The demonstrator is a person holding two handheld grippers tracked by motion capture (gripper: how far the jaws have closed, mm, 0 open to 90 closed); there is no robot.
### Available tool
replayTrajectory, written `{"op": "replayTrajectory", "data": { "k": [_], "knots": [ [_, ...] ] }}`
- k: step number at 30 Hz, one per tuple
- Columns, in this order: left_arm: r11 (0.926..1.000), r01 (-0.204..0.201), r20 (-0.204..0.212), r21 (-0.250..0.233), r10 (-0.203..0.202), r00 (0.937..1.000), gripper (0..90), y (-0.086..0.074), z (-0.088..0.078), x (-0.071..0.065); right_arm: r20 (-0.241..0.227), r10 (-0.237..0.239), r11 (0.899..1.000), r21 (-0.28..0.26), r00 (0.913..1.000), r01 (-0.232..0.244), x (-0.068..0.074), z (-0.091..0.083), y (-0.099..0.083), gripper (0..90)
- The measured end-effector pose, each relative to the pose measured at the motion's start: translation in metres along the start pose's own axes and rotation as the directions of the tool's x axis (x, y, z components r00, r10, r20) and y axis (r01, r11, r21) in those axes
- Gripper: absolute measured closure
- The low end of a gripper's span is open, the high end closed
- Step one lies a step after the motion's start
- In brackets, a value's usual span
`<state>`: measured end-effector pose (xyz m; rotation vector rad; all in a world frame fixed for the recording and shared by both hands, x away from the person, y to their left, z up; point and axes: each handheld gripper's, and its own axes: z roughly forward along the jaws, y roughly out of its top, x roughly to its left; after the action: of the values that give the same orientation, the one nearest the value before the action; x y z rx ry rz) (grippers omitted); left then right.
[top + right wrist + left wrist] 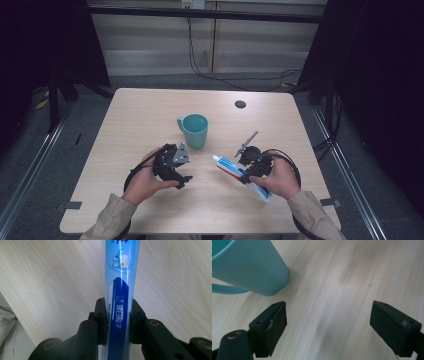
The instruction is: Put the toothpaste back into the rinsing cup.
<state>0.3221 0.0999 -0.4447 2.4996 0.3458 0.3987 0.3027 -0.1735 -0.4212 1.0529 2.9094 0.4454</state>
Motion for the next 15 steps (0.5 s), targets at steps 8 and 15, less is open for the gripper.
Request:
{"op": "replayTrajectory", "data": {
  "k": [8, 15],
  "knots": [
    [0.9999, -0.012, -0.014, 0.007, 0.013, 0.9998, 14.6, 0.005, 0.001, 0.001, -0.030, -0.016, 1.000, 0.003, 0.9994, 0.016, 0.003, 0.004, 0.008, 73.8],
    [0.9997, -0.024, -0.022, 0.010, 0.025, 0.9995, 14.7, 0.008, 0.000, 0.001, -0.028, -0.039, 0.999, 0.009, 0.9988, 0.040, 0.006, 0.006, 0.016, 73.8]
  ]
}}
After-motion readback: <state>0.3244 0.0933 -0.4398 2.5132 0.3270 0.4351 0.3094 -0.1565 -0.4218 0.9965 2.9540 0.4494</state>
